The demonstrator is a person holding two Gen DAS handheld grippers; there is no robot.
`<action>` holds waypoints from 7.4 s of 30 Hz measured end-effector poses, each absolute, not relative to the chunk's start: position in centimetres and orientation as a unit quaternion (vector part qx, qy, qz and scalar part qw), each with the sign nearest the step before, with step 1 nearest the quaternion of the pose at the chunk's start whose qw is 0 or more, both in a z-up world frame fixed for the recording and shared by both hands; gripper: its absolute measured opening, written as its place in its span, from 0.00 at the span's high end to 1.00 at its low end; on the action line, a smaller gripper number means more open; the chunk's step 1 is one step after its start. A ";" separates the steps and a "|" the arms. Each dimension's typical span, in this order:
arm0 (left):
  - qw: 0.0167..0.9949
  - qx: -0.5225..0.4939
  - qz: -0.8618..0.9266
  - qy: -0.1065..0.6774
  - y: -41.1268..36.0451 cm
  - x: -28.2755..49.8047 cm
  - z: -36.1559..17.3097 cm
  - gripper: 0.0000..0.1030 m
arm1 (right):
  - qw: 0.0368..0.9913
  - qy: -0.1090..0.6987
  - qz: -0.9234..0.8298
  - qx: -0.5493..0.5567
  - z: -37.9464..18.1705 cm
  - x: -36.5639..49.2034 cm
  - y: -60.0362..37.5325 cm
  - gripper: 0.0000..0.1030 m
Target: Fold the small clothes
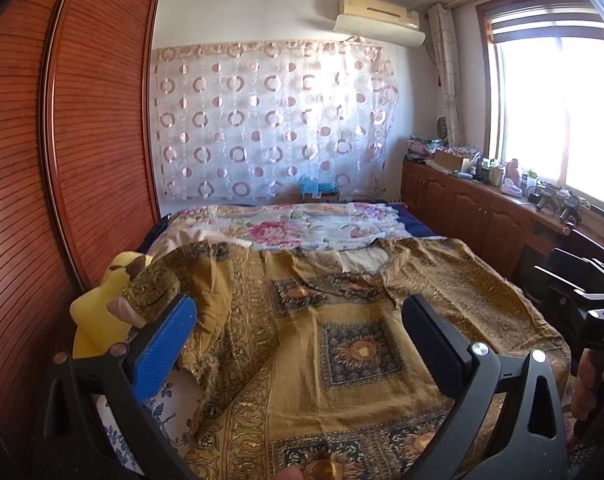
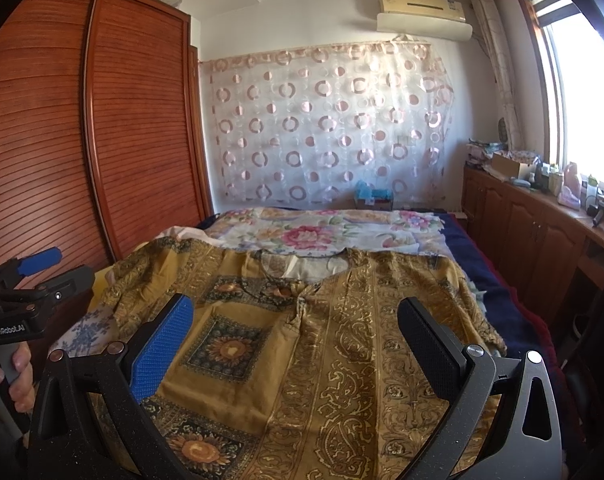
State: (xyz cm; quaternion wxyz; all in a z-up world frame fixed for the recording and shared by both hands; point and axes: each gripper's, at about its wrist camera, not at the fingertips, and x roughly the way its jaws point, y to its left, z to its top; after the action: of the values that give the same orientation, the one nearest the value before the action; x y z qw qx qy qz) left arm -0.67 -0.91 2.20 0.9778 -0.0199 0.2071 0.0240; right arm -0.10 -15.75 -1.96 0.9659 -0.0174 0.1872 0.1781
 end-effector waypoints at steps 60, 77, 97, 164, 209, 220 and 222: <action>0.935 -0.129 -0.028 0.328 16.3 9.7 -7.0 0.97 | 0.894 0.345 0.273 -0.081 -13.1 8.2 -9.1 0.24; 0.938 -0.027 -0.131 0.319 3.8 8.6 -0.6 0.68 | 0.901 0.334 0.267 -0.075 -13.1 7.8 -9.6 0.24; 0.917 0.000 -0.043 0.397 9.2 7.8 -9.0 0.54 | 0.897 0.341 0.271 -0.074 -13.3 8.2 -9.6 0.24; 0.908 -0.012 -0.024 0.418 11.1 9.0 -11.7 0.46 | 0.895 0.362 0.242 -0.094 -10.0 18.7 -8.0 0.24; 0.899 0.034 -0.107 0.423 -1.5 13.1 -10.9 0.45 | 0.929 0.357 0.095 -0.014 -7.3 18.6 -35.9 0.97; 0.899 0.035 -0.106 0.423 -1.6 12.8 -10.8 0.44 | 0.921 0.317 0.197 -0.114 -4.8 18.8 -24.9 0.97; 0.899 0.035 -0.106 0.423 -1.6 12.8 -10.8 0.44 | 0.912 0.330 0.210 -0.125 -6.0 19.1 -23.2 0.97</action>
State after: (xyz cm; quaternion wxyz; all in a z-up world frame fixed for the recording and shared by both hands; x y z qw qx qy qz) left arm 12.84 -1.59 -10.84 0.8995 0.0345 0.4226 -0.1055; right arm 19.11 -23.19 -5.99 0.9119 -0.1247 0.3299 0.2100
